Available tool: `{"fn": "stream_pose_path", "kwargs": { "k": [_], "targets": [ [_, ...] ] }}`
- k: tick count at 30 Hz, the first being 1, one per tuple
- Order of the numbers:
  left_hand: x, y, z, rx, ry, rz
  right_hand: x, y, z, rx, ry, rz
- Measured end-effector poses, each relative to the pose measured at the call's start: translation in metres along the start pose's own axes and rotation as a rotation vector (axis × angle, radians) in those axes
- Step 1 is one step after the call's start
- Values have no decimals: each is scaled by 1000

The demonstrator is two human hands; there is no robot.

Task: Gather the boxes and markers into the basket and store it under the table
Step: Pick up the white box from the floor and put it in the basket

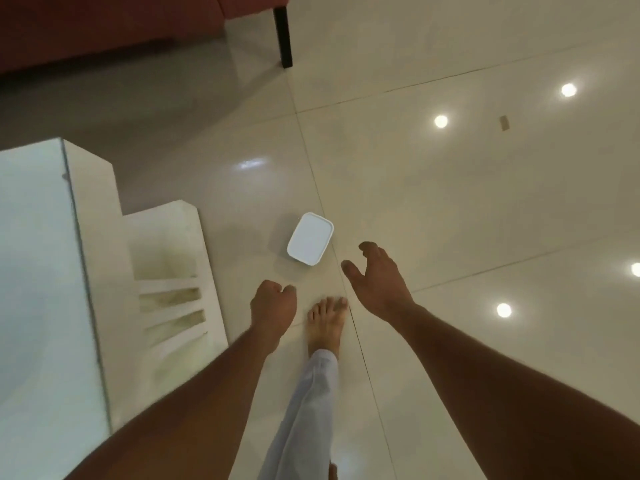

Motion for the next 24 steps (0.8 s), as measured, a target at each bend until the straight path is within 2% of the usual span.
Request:
{"fn": "stream_pose_path", "kwargs": {
  "k": [4,9,13,17,24],
  "targets": [
    [55,67,-3,-247,-389,-170,42,92,18,16,-21,-132],
    [102,130,-9,-438,-742,-291,80,177,23,-81,-137,-249],
    [114,155,-4,-448,-910,-356,106,220,23,-53,-145,-321],
    [115,161,3,-400,-1015,-389,124,225,25,-16,-123,-374],
    [93,81,1,-356,-946,-355,73,143,14,-71,-102,-312]
  ]
}}
Point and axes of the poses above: each hand's wrist, its own y-axis towards the middle knuckle, its own x-axis out of the palm, z = x × y, the point moved 8 cm from there along y, towards the middle knuckle, and after that the axes turned 5 degrees about y, right-handed, at the moved point
